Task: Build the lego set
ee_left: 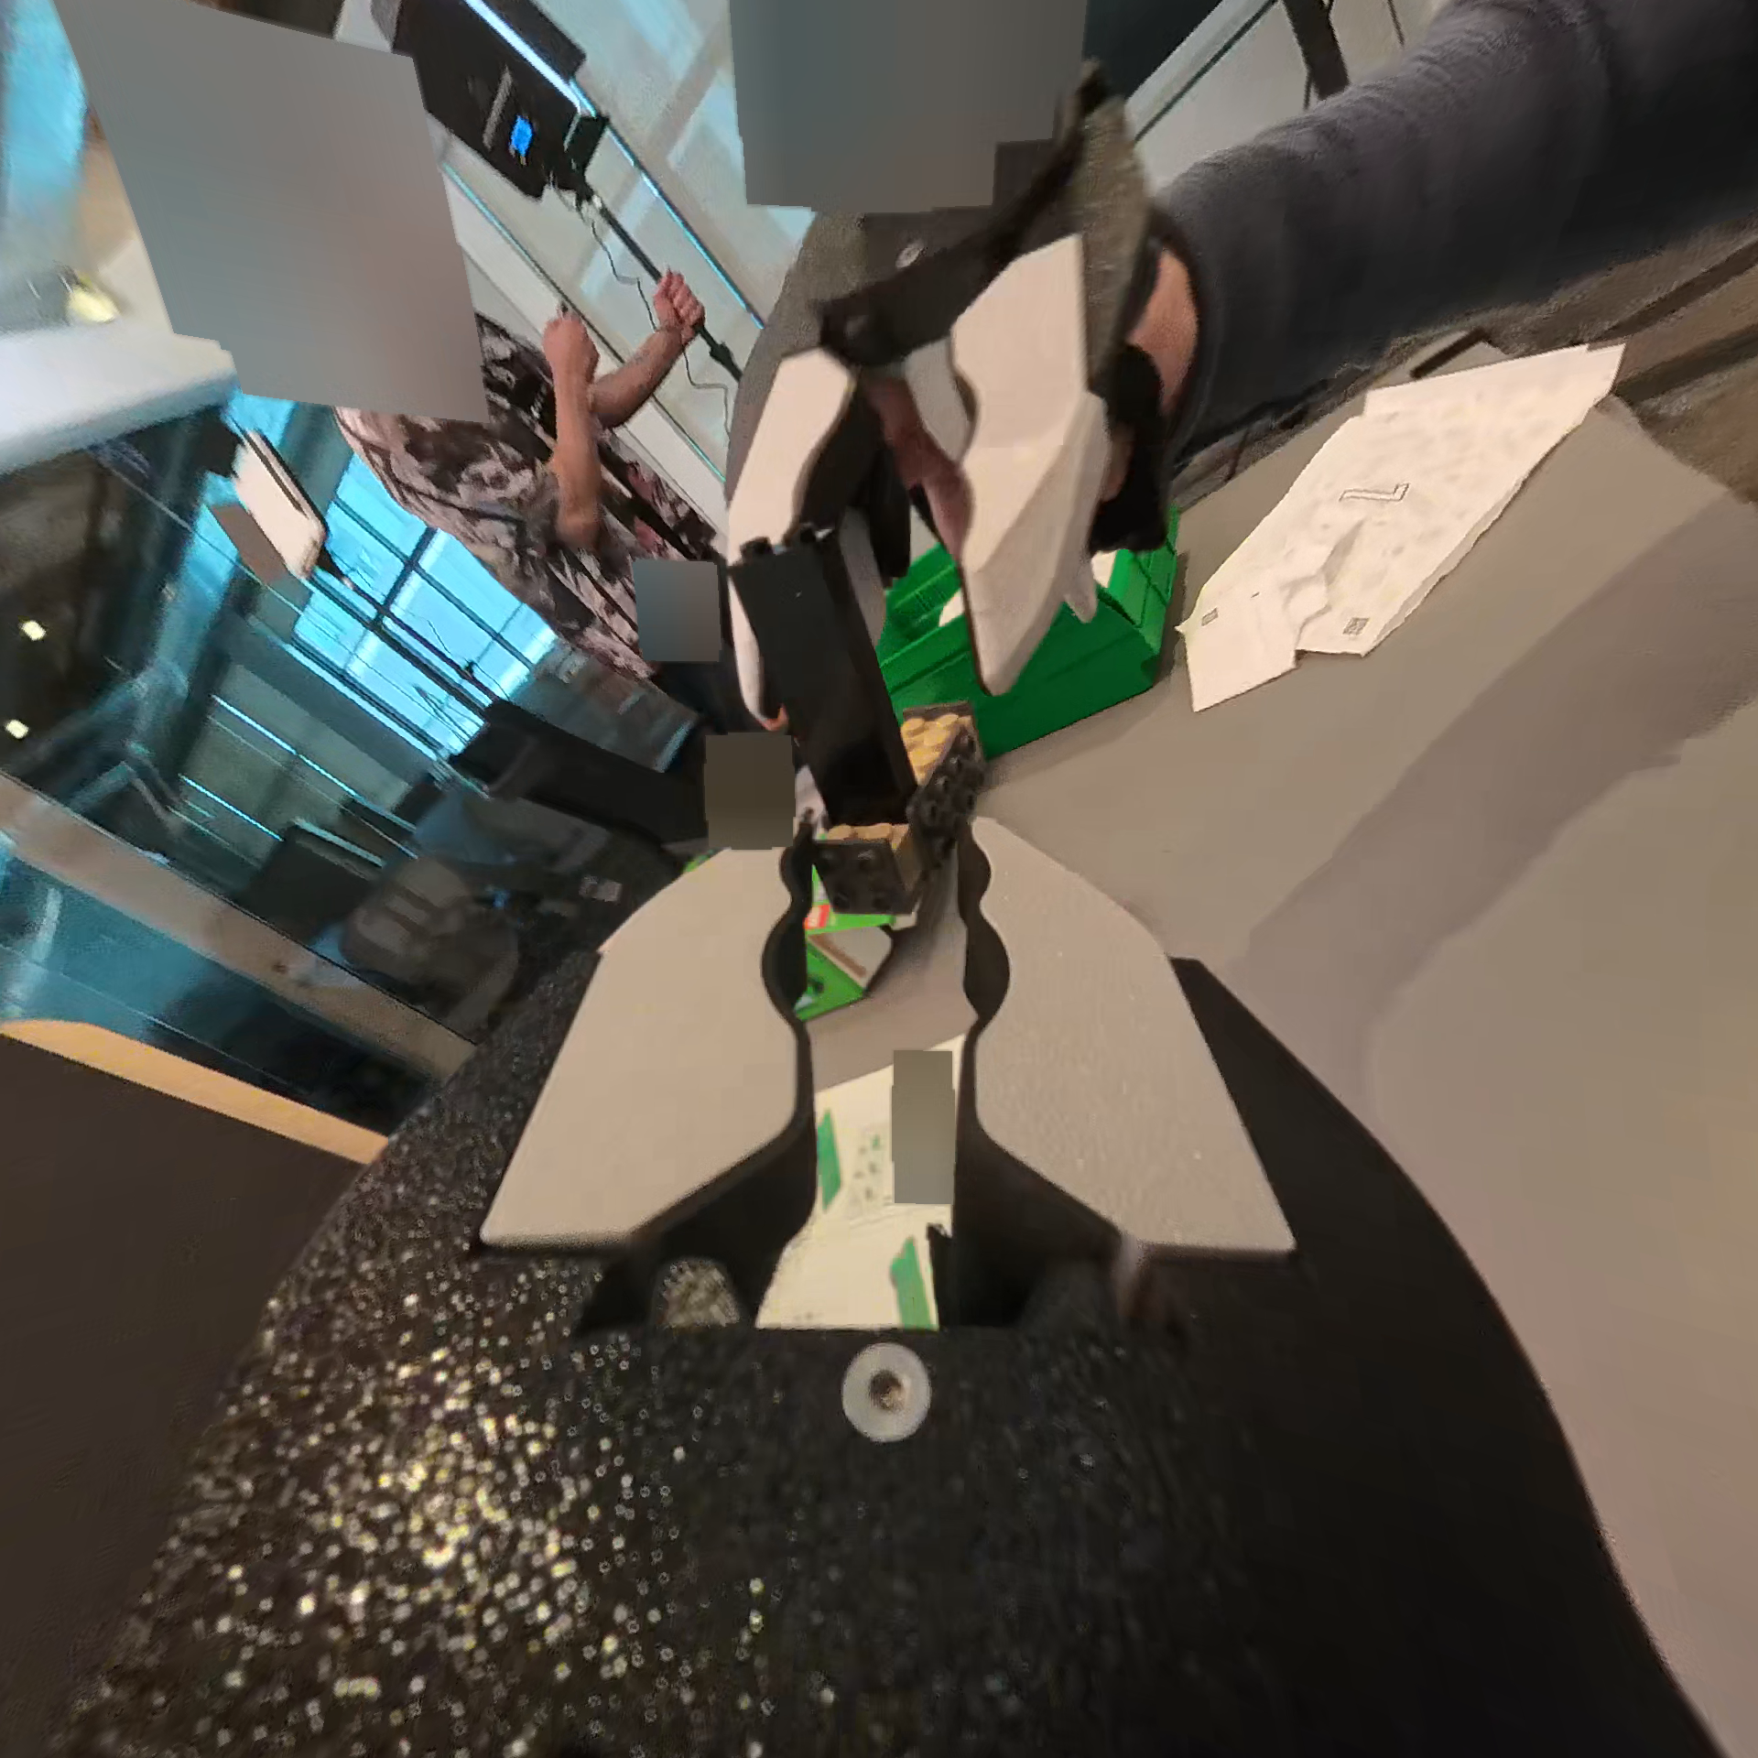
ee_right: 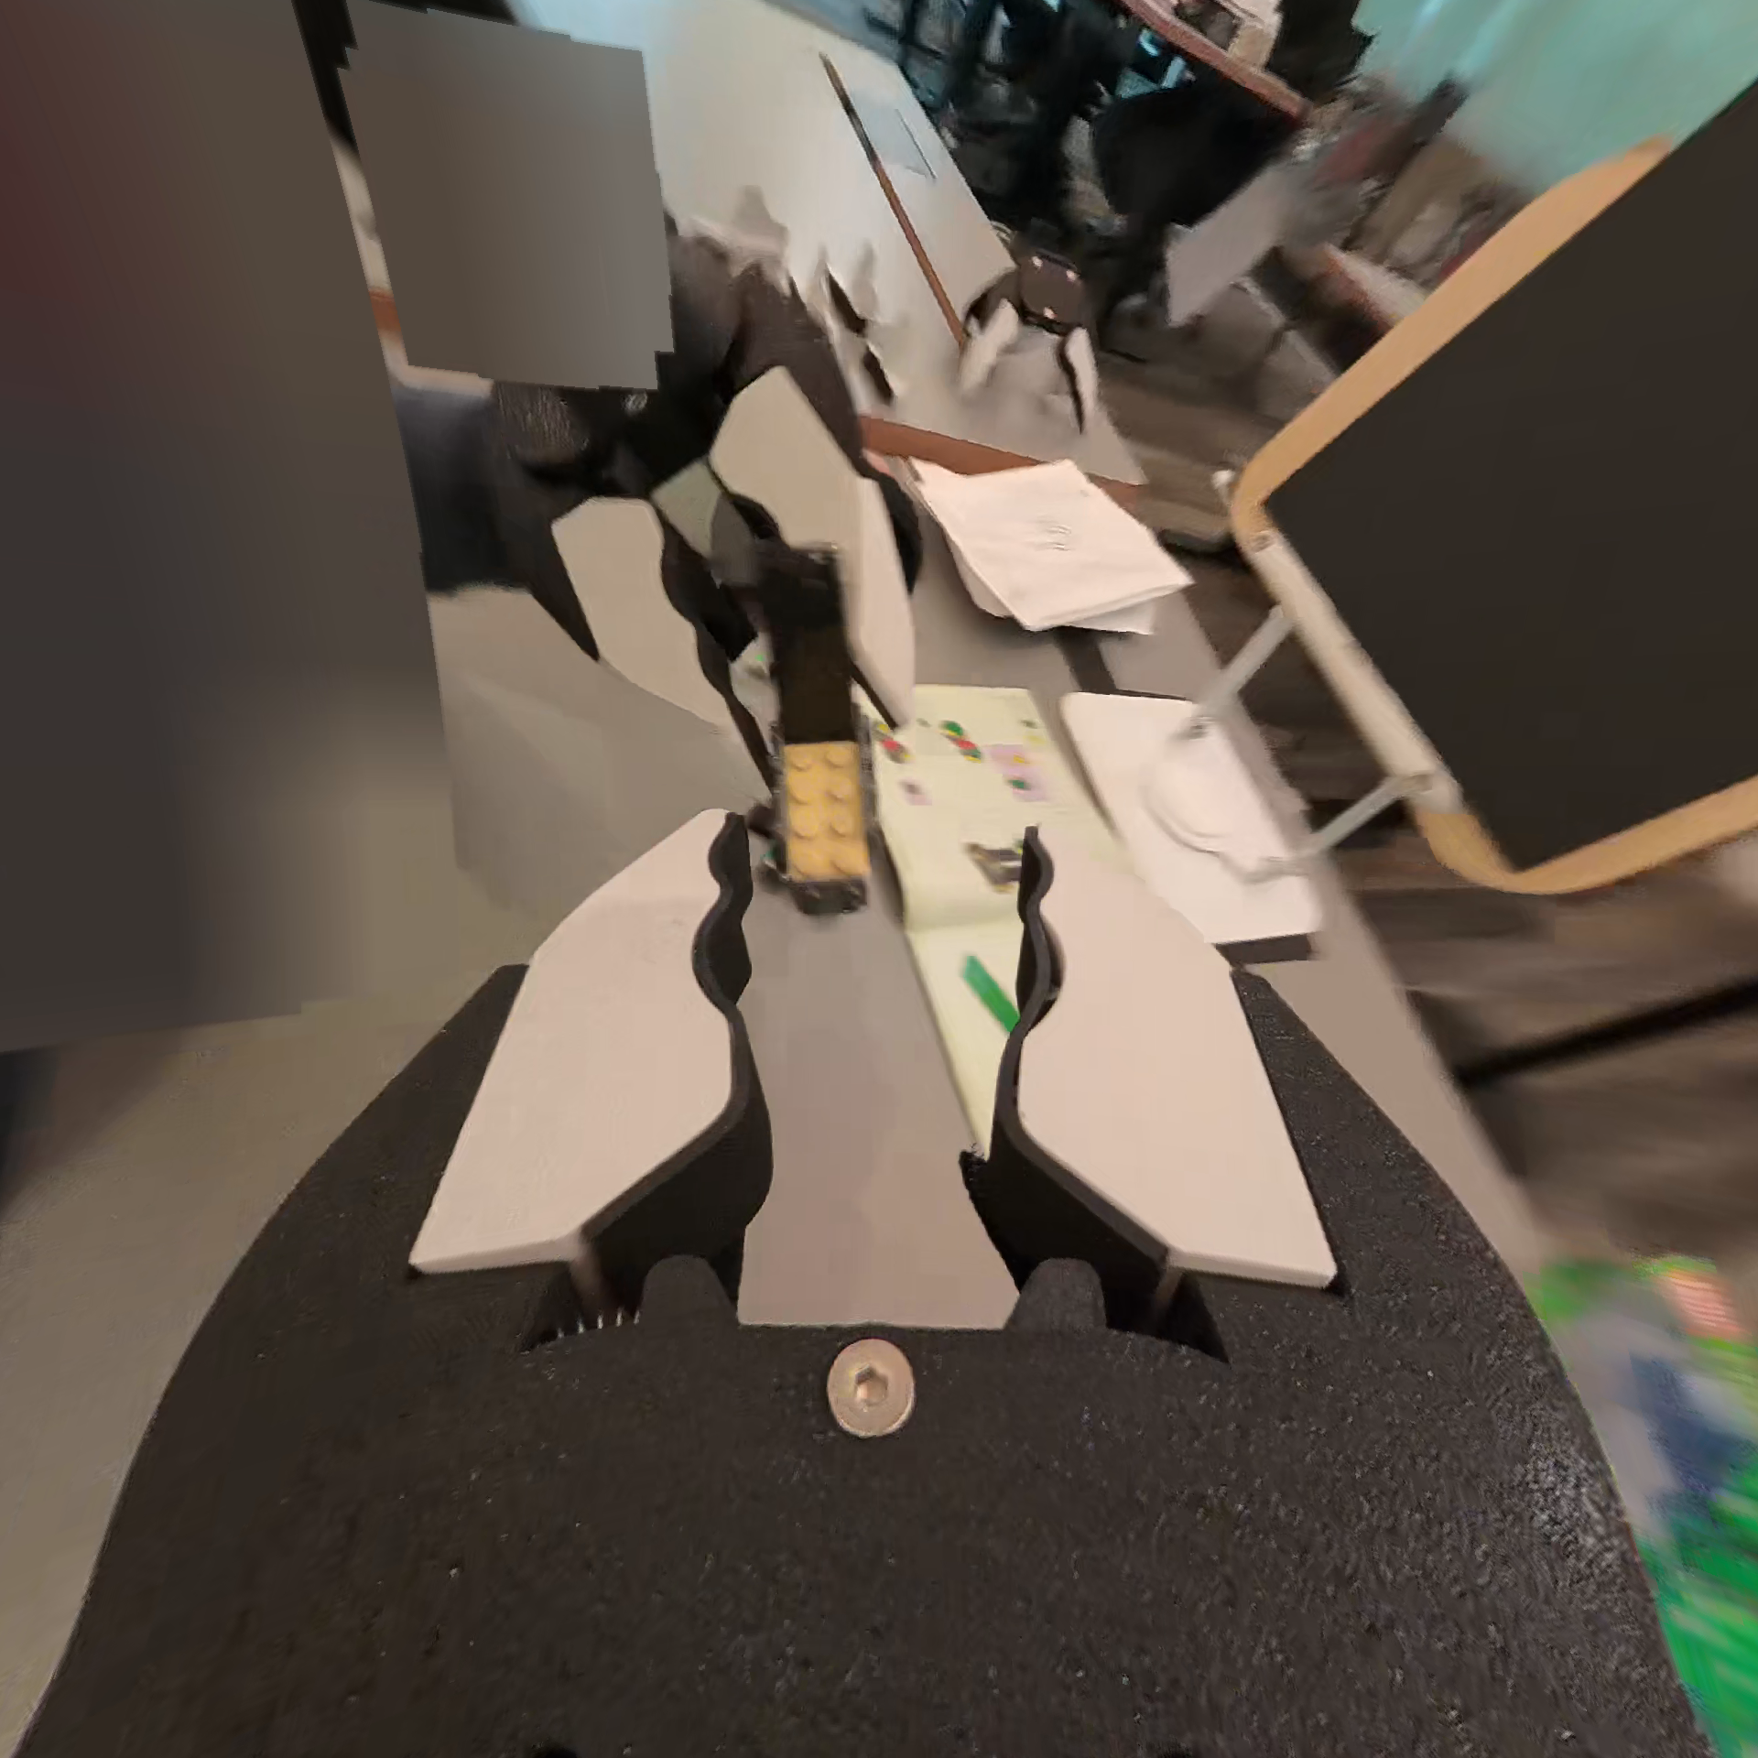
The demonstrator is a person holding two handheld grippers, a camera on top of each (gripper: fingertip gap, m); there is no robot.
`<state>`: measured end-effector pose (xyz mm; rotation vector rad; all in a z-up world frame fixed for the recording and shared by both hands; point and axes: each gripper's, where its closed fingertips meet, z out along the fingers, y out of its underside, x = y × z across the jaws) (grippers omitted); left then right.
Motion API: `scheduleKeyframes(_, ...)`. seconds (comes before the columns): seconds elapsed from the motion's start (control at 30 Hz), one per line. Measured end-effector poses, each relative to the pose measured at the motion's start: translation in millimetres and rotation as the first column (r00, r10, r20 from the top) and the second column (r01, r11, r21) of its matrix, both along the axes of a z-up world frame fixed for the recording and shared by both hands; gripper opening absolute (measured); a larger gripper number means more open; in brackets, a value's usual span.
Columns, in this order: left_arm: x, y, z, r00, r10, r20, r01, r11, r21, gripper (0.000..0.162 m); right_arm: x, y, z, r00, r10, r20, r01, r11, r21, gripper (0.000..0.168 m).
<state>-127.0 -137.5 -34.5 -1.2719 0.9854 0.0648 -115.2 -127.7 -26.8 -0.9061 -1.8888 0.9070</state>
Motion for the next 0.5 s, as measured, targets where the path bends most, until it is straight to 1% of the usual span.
scheduleKeyframes(0.03,0,1,-1,1.000,0.004,0.019,-0.003,1.000,-0.022,0.029,-1,-2,-2,1.000,-0.014,-0.006,0.014,0.999,0.038,0.054)
scheduleKeyframes(0.1,1,3,0,0.998,0.002,0.066,0.002,0.998,-0.055,0.029,-5,-5,-6,0.999,-0.035,-0.004,0.036,0.998,0.049,0.052)
scheduleKeyframes(0.17,3,2,2,0.993,-0.014,0.120,0.025,0.995,-0.092,0.029,-6,-6,-11,0.999,-0.043,0.015,0.042,0.999,0.026,0.051)
scheduleKeyframes(0.23,3,0,3,0.985,-0.025,0.170,0.046,0.992,-0.120,0.029,-7,-5,-12,0.999,-0.045,0.003,0.045,0.999,0.012,0.044)
scheduleKeyframes(0.37,6,-4,3,0.968,-0.048,0.245,0.080,0.990,-0.120,0.029,-6,-9,-12,1.000,-0.024,0.010,0.024,0.999,-0.048,0.036)
scheduleKeyframes(0.5,8,-6,0,0.964,-0.070,0.257,0.100,0.989,-0.106,0.028,-5,-11,-17,0.998,-0.012,0.062,0.021,0.991,-0.135,0.039)
